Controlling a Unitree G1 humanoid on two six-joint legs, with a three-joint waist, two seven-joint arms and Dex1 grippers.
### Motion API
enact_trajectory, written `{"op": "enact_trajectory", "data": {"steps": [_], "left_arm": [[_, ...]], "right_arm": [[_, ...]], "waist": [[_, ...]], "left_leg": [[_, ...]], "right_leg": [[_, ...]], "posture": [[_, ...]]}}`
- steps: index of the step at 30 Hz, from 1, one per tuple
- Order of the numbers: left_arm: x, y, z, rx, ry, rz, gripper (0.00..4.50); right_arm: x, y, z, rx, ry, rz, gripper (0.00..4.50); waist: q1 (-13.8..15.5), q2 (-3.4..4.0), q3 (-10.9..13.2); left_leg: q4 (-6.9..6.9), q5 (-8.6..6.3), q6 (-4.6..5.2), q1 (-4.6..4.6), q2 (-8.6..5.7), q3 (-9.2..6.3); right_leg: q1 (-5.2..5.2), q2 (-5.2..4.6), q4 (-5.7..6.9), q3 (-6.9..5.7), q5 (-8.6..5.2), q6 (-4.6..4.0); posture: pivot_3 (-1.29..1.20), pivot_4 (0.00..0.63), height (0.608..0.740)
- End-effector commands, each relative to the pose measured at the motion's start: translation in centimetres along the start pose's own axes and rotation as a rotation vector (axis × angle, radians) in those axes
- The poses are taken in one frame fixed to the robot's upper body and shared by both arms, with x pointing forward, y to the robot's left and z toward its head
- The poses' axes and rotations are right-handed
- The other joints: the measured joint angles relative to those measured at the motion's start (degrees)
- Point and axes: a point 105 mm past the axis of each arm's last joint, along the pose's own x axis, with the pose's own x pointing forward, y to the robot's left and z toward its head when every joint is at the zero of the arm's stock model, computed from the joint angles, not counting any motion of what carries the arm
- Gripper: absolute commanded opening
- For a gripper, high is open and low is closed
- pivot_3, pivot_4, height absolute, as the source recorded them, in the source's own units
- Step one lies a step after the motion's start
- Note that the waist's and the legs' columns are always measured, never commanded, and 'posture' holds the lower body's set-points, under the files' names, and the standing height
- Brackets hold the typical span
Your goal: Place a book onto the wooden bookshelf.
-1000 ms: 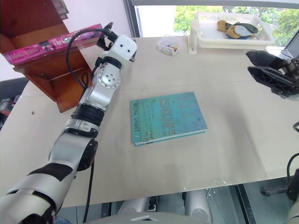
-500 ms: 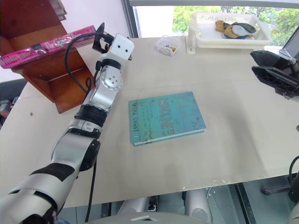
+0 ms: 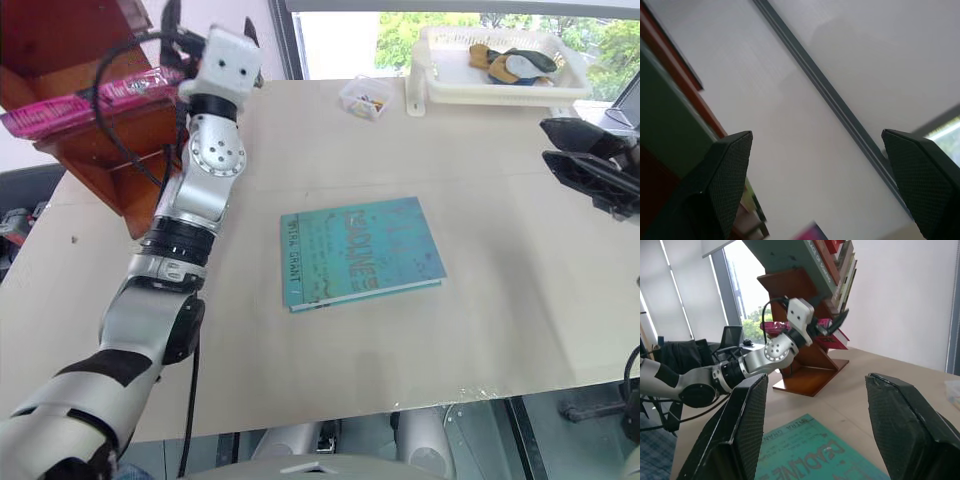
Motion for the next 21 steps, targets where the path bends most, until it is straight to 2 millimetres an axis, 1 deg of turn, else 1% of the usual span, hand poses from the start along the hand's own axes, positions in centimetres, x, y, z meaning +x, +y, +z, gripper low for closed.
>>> {"op": "enact_trajectory", "data": {"steps": [1, 3, 5, 6, 8, 9, 10, 11, 12, 15, 17, 18, 20, 21], "left_arm": [[0.8, 3.0, 3.4, -0.012, -0.135, 0.072, 4.47], [0.6, 3.5, 3.1, -0.033, -0.121, 0.043, 4.47], [-0.4, 2.4, 2.3, -0.150, -0.073, -0.115, 4.47], [-1.3, 1.8, 1.9, -0.209, -0.053, -0.204, 4.47], [-2.7, 1.0, 1.6, -0.318, -0.018, -0.320, 4.47], [-4.1, 0.3, 1.0, -0.427, 0.041, -0.406, 4.47], [-6.0, -0.5, 0.8, -0.552, 0.090, -0.509, 4.47], [-7.9, -1.0, 0.9, -0.659, 0.115, -0.607, 4.47], [-9.6, -1.3, 0.8, -0.723, 0.152, -0.678, 4.47], [-14.1, -1.2, -1.1, -0.770, 0.323, -0.772, 4.47], [-16.3, -0.9, -2.2, -0.787, 0.412, -0.786, 4.47], [-17.3, -0.8, -2.8, -0.765, 0.442, -0.795, 4.47], [-19.6, -0.6, -3.9, -0.744, 0.514, -0.804, 4.47], [-21.0, -0.5, -4.1, -0.755, 0.546, -0.825, 4.47]], "right_arm": [[-0.9, 0.4, 1.7, -0.065, -0.024, -0.015, 3.15], [-1.2, 0.4, 1.6, -0.063, -0.023, -0.022, 3.15], [-1.7, 0.4, 1.5, -0.058, -0.019, -0.033, 3.15], [-1.9, 0.3, 1.4, -0.054, -0.016, -0.040, 3.15], [-2.2, 0.3, 1.3, -0.048, -0.012, -0.048, 3.15], [-2.3, 0.2, 1.2, -0.043, -0.009, -0.053, 3.15], [-2.5, 0.2, 1.1, -0.038, -0.006, -0.058, 3.15], [-2.7, 0.1, 0.9, -0.031, -0.001, -0.063, 3.15], [-2.8, 0.1, 0.8, -0.025, 0.006, -0.068, 3.15], [-3.5, -0.1, -0.4, 0.003, 0.073, -0.091, 3.15], [-4.1, -0.3, -1.3, 0.022, 0.127, -0.112, 3.15], [-4.5, -0.4, -1.9, 0.032, 0.154, -0.127, 3.15], [-5.8, -1.0, -3.3, 0.043, 0.228, -0.185, 3.15], [-6.6, -1.5, -4.3, 0.049, 0.267, -0.226, 3.15]], "waist": [[-0.04, 0.00, 0.00], [-0.09, 0.01, 0.00], [-0.25, 0.05, -0.03], [-0.29, 0.08, -0.05], [-0.41, 0.10, -0.06], [-0.49, 0.10, -0.06], [-0.50, 0.09, -0.06], [-0.65, 0.11, -0.06], [-0.65, 0.10, -0.06], [-0.57, 0.10, -0.06], [-0.46, 0.10, -0.06], [-0.35, 0.10, -0.06], [-0.20, 0.10, -0.12], [-0.20, 0.12, -0.17]], "left_leg": [[0.00, 0.00, 0.00, 0.00, 0.00, 0.01], [-0.01, 0.00, 0.00, 0.01, 0.01, 0.01], [-0.01, 0.00, 0.00, 0.04, 0.02, 0.03], [-0.01, 0.00, 0.00, 0.06, 0.03, 0.04], [-0.01, 0.00, 0.00, 0.08, 0.05, 0.09], [-0.01, 0.00, 0.00, 0.09, 0.08, 0.12], [0.01, 0.00, 0.00, 0.07, 0.11, 0.12], [0.02, 0.00, 0.00, 0.09, 0.14, 0.15], [0.01, 0.00, 0.00, 0.09, 0.18, 0.17], [0.01, 0.00, 0.00, 0.09, 0.21, 0.15], [0.01, 0.00, 0.00, 0.10, 0.21, 0.14], [0.02, 0.00, 0.00, 0.12, 0.21, 0.14], [0.08, 0.00, 0.01, 0.14, 0.19, 0.11], [0.08, 0.00, 0.01, 0.20, 0.21, 0.10]], "right_leg": [[0.00, 0.00, 0.00, 0.01, 0.00, 0.00], [0.00, 0.00, 0.00, 0.01, 0.00, 0.00], [0.01, 0.01, 0.01, 0.02, 0.00, 0.00], [0.01, 0.01, 0.03, 0.02, 0.00, 0.00], [0.02, 0.02, 0.03, 0.05, 0.00, 0.00], [0.01, 0.03, 0.03, 0.07, 0.00, 0.00], [0.01, 0.04, 0.03, 0.08, 0.00, 0.00], [0.01, 0.05, 0.03, 0.09, -0.01, -0.01], [0.00, 0.06, 0.02, 0.13, 0.00, -0.01], [0.01, 0.09, 0.01, 0.13, -0.01, -0.01], [0.02, 0.10, 0.00, 0.13, -0.01, -0.02], [0.05, 0.09, -0.12, 0.14, -0.02, -0.02], [0.14, 0.10, -0.24, 0.10, -0.01, -0.02], [0.23, 0.12, -0.32, 0.11, -0.01, -0.03]], "posture": [[0.00, 0.150, 0.740], [0.00, 0.150, 0.740], [0.00, 0.150, 0.740], [0.00, 0.150, 0.740], [0.00, 0.150, 0.740], [0.00, 0.150, 0.740], [0.00, 0.150, 0.740], [0.00, 0.150, 0.740], [0.00, 0.150, 0.740], [0.00, 0.150, 0.740], [0.00, 0.150, 0.740], [0.00, 0.150, 0.740], [0.00, 0.150, 0.740], [0.00, 0.150, 0.740]]}}
